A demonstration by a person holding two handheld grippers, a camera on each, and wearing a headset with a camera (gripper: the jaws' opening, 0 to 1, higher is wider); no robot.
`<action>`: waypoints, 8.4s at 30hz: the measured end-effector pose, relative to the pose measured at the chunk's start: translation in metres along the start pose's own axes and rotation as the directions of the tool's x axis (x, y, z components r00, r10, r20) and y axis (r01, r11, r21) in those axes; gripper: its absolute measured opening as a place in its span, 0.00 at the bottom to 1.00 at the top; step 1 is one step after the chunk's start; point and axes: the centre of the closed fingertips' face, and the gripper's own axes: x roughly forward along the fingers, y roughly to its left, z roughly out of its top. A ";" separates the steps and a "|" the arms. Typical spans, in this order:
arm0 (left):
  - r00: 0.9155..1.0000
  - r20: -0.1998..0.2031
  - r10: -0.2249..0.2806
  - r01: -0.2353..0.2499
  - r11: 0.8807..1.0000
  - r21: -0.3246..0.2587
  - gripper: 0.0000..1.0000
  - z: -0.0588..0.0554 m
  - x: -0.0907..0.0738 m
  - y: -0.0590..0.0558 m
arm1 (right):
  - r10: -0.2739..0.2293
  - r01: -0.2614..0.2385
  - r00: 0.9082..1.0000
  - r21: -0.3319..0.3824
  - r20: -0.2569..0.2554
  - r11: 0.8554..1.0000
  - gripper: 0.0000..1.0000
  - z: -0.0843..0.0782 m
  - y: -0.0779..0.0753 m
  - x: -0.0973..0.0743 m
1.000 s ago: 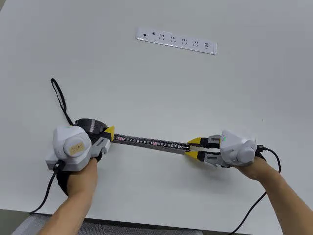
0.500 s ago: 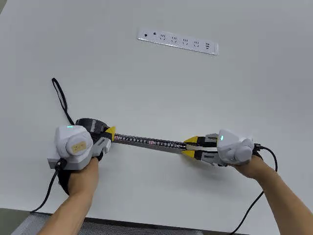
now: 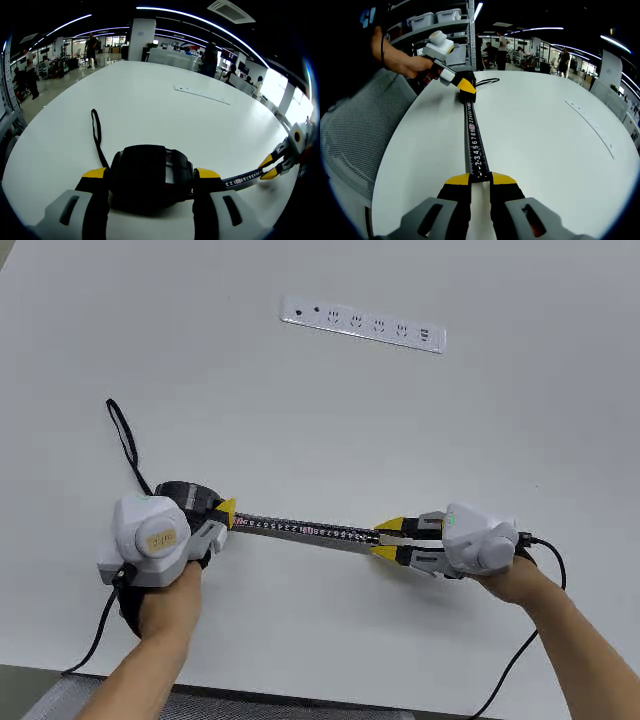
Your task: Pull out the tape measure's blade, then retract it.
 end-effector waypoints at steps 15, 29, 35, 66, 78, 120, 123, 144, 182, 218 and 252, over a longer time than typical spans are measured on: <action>1.000 0.000 -0.002 0.002 1.000 0.001 0.65 0.001 -0.001 -0.001 | 0.006 -0.006 1.000 -0.006 0.000 1.000 0.12 0.005 -0.001 0.004; 1.000 0.001 -0.003 0.003 1.000 0.000 0.65 0.000 0.000 -0.001 | 0.011 -0.010 1.000 -0.011 0.003 1.000 0.12 0.007 -0.001 0.009; 1.000 -0.001 -0.005 0.005 1.000 0.000 0.65 0.000 0.000 -0.001 | 0.013 -0.013 1.000 -0.011 0.004 1.000 0.12 0.009 -0.001 0.011; 1.000 -0.001 -0.007 0.007 1.000 0.002 0.66 0.000 0.000 -0.001 | 0.032 -0.032 0.999 -0.021 0.011 0.999 0.12 0.019 -0.001 0.027; 1.000 -0.003 -0.009 0.009 1.000 0.003 0.66 0.000 0.000 -0.001 | 0.036 -0.036 0.999 -0.027 0.010 0.999 0.12 0.021 -0.003 0.029; 1.000 -0.008 -0.006 0.006 1.000 0.018 0.65 -0.001 0.000 -0.001 | 0.057 -0.056 0.998 -0.041 0.018 0.998 0.12 0.028 -0.002 0.039; 1.000 -0.008 -0.006 0.006 1.000 0.019 0.65 -0.001 0.000 -0.001 | 0.057 -0.057 0.998 -0.041 0.019 0.998 0.12 0.029 -0.002 0.040; 1.000 -0.003 -0.009 0.009 1.000 0.024 0.65 0.000 0.000 -0.001 | 0.064 -0.063 0.998 -0.042 0.025 0.997 0.12 0.031 -0.001 0.045; 1.000 -0.006 -0.015 0.015 1.000 0.021 0.65 0.000 0.000 -0.001 | 0.077 -0.075 0.997 -0.041 0.030 0.996 0.12 0.035 0.001 0.057; 1.000 -0.005 -0.017 0.017 1.000 0.022 0.65 0.000 0.000 -0.001 | 0.101 -0.099 0.994 -0.043 0.052 0.994 0.12 0.050 0.007 0.079; 1.000 -0.005 -0.019 0.019 1.000 0.024 0.65 -0.001 0.001 -0.001 | 0.112 -0.110 0.992 -0.040 0.062 0.993 0.12 0.061 0.010 0.092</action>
